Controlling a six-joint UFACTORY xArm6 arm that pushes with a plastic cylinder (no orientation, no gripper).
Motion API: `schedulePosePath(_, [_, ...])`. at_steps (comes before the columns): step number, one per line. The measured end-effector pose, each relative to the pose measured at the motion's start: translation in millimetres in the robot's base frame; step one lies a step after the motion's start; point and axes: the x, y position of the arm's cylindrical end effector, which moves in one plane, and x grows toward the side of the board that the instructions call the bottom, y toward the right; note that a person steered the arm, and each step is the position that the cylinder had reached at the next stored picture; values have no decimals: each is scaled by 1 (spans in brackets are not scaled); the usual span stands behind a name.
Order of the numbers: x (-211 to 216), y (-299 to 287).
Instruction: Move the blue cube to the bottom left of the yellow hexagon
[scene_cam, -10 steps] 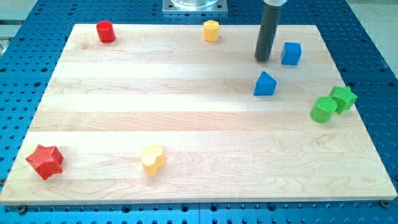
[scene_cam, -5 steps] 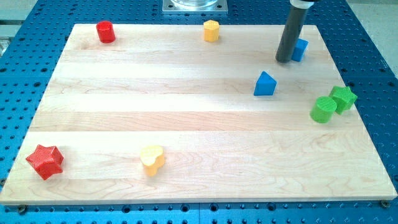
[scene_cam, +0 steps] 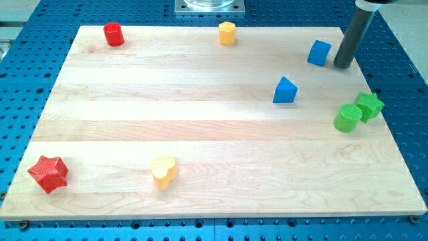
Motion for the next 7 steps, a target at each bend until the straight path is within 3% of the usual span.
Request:
schedulePosePath(1, [0,-61])
schedulePosePath(3, [-16,-7])
schedulePosePath(5, [-24,-119])
schedulePosePath(6, [-28,-77])
schedulePosePath(7, [-38,-132])
